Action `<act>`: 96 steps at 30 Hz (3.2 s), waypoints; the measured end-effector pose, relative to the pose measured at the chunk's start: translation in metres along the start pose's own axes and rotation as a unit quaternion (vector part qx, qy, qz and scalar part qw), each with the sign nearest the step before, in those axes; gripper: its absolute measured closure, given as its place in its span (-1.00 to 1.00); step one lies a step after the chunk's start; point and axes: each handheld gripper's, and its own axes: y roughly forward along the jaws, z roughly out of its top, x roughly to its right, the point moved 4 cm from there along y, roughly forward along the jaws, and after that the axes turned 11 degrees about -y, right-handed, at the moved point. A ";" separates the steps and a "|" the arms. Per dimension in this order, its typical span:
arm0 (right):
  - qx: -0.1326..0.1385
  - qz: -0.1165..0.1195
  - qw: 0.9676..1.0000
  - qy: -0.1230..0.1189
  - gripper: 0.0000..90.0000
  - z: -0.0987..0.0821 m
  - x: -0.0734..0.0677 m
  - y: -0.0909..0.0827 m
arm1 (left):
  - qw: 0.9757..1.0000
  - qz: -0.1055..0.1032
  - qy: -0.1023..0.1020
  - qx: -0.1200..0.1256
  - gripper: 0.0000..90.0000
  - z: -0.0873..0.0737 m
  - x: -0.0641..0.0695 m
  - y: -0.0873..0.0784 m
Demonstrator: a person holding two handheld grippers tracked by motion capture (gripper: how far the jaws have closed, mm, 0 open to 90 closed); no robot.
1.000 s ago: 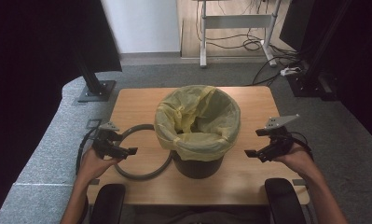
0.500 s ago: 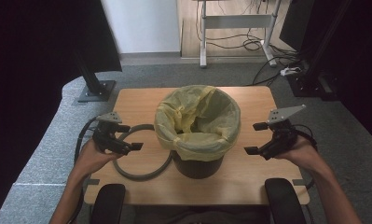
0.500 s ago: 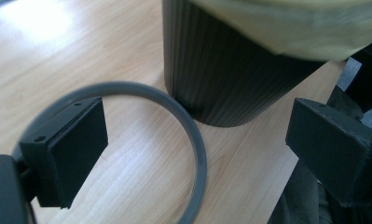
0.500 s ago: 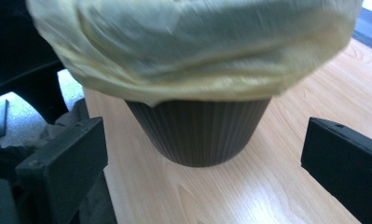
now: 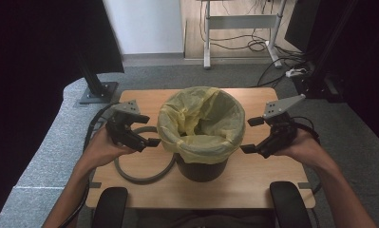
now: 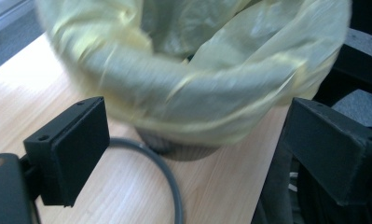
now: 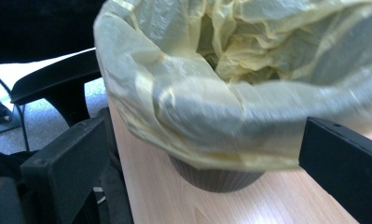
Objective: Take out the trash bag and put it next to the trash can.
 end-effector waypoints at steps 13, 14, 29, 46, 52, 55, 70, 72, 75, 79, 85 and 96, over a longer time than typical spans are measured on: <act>-0.029 0.045 0.998 -0.037 -0.89 0.026 -0.009 0.037 | 0.997 -0.034 0.050 -0.056 -0.68 0.020 0.027 0.038; -0.030 0.049 0.998 -0.041 -0.83 0.026 -0.010 0.039 | 0.996 -0.032 0.055 -0.060 -0.67 0.020 0.028 0.039; -0.036 0.094 0.994 -0.045 0.93 0.040 -0.009 0.029 | 0.996 -0.073 0.035 -0.030 0.95 0.022 0.025 0.020; -0.008 0.039 0.998 -0.038 0.98 0.067 0.015 0.034 | 0.997 -0.055 0.016 -0.044 0.70 0.043 0.028 0.044; -0.011 0.042 0.998 -0.041 0.45 0.067 0.016 0.037 | 1.000 -0.021 0.006 -0.014 0.97 0.051 0.018 0.038; -0.023 0.034 0.999 -0.035 0.17 0.060 0.017 0.035 | 1.000 -0.005 -0.006 0.005 0.98 0.057 0.011 0.029; -0.048 -0.021 0.999 0.000 0.87 0.032 0.039 0.021 | 0.994 0.083 -0.048 0.050 0.98 0.064 -0.041 0.002; -0.047 -0.037 0.998 0.004 0.90 0.034 0.045 0.023 | 0.994 0.084 -0.058 0.039 0.98 0.063 -0.047 0.007; -0.053 -0.065 0.996 0.004 0.90 0.035 0.057 0.025 | 0.994 0.076 -0.078 0.026 0.96 0.061 -0.057 0.016; -0.059 -0.091 0.994 0.011 0.79 0.032 0.070 0.028 | 0.993 0.066 -0.098 0.022 0.86 0.059 -0.069 0.026; -0.066 -0.142 0.987 0.020 -0.03 0.026 0.090 0.031 | 0.991 0.087 -0.098 0.010 0.41 0.062 -0.076 0.037; -0.077 -0.128 0.986 0.078 -0.19 0.010 0.113 0.051 | 0.988 0.071 -0.133 -0.039 -0.04 0.065 -0.092 0.064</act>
